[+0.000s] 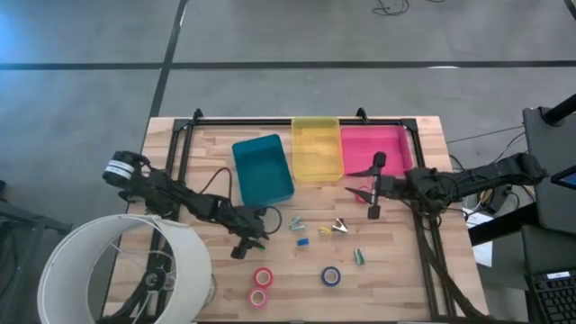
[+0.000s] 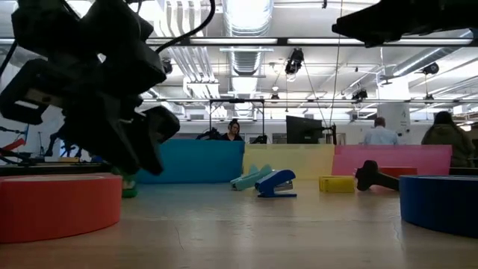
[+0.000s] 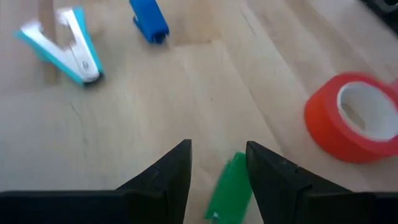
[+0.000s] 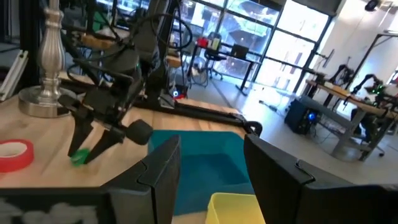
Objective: Pick and place Stapler, Stapler remover, tape
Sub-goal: Put the green stapler into the blue bin
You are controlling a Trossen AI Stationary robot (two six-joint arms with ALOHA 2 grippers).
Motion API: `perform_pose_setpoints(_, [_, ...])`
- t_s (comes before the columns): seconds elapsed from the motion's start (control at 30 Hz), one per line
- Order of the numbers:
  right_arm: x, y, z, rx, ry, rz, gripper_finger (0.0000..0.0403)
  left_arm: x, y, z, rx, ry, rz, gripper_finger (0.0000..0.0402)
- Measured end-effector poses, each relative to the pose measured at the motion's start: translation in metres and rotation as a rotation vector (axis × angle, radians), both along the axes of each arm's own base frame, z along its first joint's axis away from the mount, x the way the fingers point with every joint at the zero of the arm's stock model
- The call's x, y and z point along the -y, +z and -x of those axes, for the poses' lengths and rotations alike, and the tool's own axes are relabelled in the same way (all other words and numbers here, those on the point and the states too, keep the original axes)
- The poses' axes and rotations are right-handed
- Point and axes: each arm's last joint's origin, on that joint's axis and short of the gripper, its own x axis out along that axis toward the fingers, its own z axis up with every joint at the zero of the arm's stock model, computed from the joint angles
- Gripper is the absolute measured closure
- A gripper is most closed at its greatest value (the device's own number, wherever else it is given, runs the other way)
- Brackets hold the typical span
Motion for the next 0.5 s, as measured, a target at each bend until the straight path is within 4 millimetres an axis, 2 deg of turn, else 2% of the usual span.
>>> perform_pose_setpoints(0.5, [0.000,-0.004,-0.002,-0.034,0.000,0.056,0.0229,-0.004,0.017,0.017,-0.052,-0.013,0.010,0.0246])
